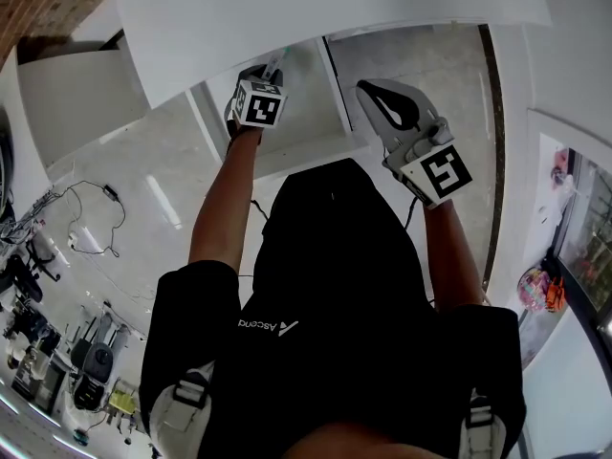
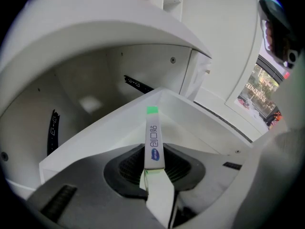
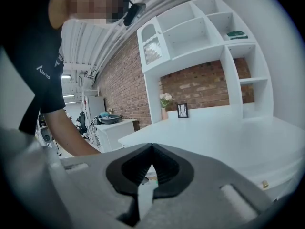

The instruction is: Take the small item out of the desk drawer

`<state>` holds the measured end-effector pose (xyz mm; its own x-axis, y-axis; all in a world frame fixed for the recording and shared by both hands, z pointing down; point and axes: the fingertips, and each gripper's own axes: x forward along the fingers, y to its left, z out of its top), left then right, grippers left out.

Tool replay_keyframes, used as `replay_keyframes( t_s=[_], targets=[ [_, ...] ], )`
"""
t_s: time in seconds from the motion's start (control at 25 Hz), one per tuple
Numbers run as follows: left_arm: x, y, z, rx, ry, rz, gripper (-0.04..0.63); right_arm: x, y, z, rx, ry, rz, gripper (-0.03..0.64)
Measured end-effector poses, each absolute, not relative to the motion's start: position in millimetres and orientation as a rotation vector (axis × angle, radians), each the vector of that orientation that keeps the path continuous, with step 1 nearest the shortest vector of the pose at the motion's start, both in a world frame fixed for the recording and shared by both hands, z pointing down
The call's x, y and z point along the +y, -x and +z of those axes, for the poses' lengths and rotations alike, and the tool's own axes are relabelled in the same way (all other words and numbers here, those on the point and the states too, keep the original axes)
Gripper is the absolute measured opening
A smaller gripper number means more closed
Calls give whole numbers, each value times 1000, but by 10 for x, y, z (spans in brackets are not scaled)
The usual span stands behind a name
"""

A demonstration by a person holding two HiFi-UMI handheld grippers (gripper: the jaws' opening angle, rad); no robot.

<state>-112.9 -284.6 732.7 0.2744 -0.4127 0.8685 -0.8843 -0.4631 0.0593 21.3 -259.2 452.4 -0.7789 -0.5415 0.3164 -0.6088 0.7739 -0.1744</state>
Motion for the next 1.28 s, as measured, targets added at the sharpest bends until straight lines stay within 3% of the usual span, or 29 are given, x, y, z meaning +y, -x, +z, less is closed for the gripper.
replay_keyframes(
  t_s=[0.68,1.28],
  targets=[
    [-2163,901,5916,-1151,-2269,966,87,-2412,-261,4139,-2858,-904,334,2],
    [-1941,623,4016,-1386,-2491,437,89,-1985,-263,3484,-2960,-884,186,2]
  ],
)
